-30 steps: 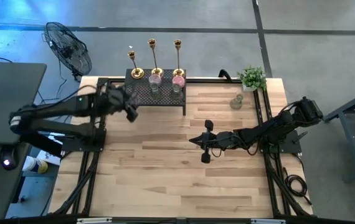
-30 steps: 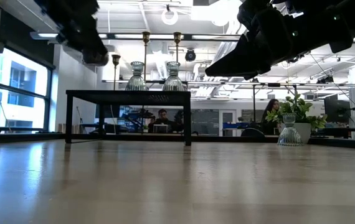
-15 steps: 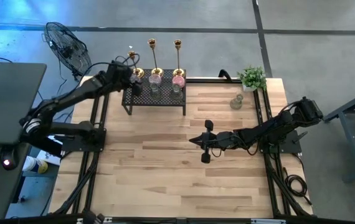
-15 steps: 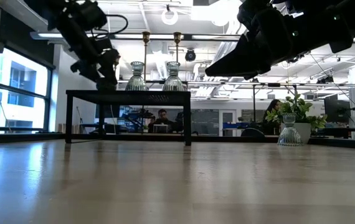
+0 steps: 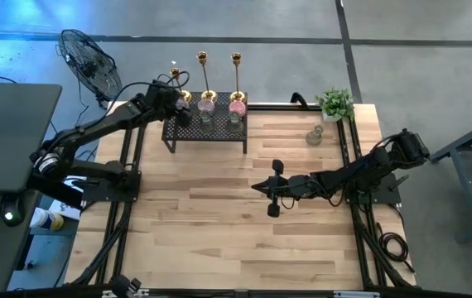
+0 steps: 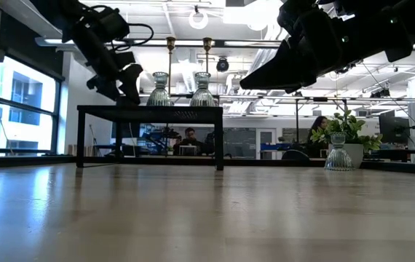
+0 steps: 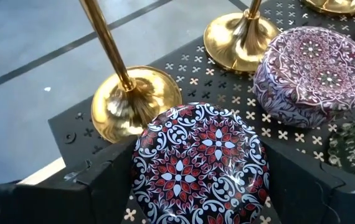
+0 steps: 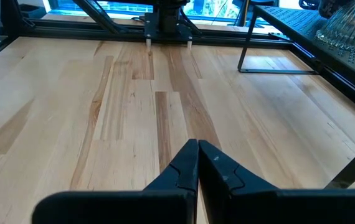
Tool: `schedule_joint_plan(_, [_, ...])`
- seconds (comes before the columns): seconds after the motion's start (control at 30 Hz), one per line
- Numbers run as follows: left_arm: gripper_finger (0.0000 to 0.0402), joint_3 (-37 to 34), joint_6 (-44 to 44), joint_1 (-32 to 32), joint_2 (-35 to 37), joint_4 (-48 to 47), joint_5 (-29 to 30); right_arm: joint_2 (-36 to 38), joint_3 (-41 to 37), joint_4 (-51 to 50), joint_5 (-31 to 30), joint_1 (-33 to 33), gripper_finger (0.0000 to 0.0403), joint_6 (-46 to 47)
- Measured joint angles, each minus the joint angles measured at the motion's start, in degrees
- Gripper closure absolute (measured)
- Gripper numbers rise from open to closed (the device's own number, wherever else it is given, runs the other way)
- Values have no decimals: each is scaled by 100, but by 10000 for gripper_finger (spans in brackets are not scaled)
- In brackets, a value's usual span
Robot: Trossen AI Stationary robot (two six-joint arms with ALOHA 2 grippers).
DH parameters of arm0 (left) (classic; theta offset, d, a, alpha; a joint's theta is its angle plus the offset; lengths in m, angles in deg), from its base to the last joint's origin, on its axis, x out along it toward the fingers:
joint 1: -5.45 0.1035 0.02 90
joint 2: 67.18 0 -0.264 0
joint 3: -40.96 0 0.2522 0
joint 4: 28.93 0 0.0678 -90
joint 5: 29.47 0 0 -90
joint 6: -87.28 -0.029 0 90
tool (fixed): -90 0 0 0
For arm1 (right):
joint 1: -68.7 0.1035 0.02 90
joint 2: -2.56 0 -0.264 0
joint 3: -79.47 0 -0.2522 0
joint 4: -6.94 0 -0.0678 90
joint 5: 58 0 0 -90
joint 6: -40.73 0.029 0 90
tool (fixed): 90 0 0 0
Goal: Pick & Place candle stick holders
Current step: Put the red patterned scented candle on the shelf
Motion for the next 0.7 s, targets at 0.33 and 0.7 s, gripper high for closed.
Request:
schedule_joint_plan(0.33, [99,0,-11,0,0,48,190,0,0,0,0,0,402,3])
schedule_joint_plan(0.7, [98,-4,-1,2,-81,189,228,0,0,0,1,-1,401,6])
